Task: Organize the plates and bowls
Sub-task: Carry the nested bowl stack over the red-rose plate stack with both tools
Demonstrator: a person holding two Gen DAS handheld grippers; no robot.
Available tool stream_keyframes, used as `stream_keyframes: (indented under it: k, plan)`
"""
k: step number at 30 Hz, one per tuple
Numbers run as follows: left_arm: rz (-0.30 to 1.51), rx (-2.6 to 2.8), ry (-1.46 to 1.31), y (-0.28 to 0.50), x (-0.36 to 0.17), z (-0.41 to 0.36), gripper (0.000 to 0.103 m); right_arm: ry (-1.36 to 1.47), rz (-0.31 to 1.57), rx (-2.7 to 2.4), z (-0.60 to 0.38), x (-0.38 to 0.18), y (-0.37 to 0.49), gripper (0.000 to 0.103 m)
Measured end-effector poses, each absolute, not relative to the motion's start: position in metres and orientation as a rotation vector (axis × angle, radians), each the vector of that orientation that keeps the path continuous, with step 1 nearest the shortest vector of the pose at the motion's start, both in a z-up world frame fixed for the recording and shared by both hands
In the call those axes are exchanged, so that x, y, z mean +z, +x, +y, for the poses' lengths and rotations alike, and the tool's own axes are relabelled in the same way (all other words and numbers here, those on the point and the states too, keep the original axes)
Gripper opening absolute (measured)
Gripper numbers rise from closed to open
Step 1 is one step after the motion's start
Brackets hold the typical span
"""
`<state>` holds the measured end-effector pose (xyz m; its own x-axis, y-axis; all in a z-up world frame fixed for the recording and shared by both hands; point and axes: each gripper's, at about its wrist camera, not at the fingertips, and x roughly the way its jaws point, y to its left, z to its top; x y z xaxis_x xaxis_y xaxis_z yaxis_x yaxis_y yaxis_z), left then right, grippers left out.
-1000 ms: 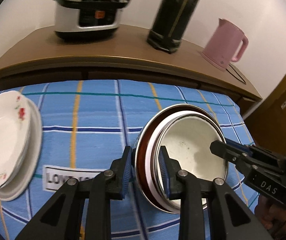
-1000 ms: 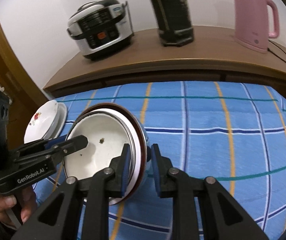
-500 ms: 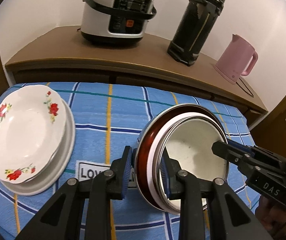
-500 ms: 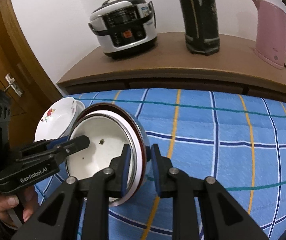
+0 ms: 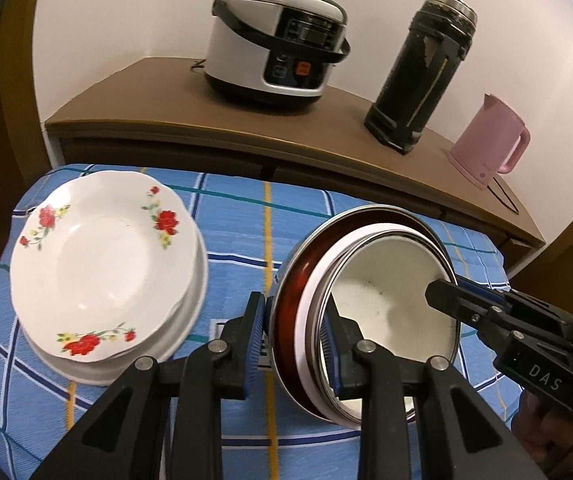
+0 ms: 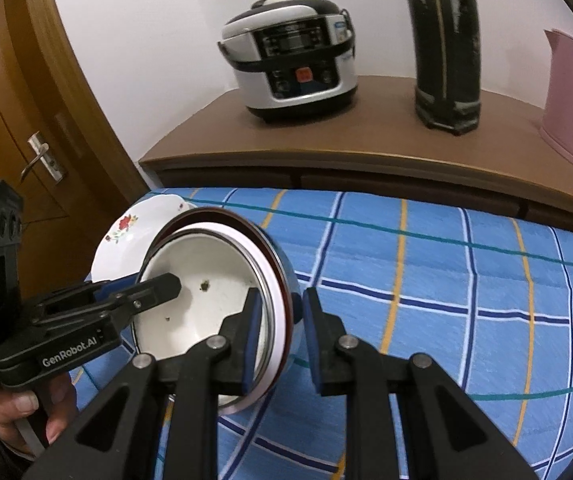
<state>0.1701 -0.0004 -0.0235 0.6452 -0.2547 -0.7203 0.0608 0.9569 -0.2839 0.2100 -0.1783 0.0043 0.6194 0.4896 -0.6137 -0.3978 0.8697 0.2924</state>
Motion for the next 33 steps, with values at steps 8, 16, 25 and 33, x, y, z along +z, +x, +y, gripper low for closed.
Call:
stream_keyframes:
  k: [8,16,25,33]
  plan:
    - [0.842,-0.141,-0.261,0.166,-0.021,0.021,0.029,0.108,0.735,0.549,-0.154,0.013,0.214,0.021]
    - [0.831,-0.102,-0.278,0.163,-0.019,0.041,0.029,0.085,0.729,0.583,-0.132,0.019,0.218,0.021]
    - [0.827,-0.068,-0.279,0.163,-0.016,0.054,0.029,0.06,0.718,0.61,-0.115,0.027,0.221,0.021]
    - [0.82,-0.033,-0.276,0.164,-0.012,0.065,0.029,0.039,0.697,0.638,-0.1,0.036,0.223,0.021]
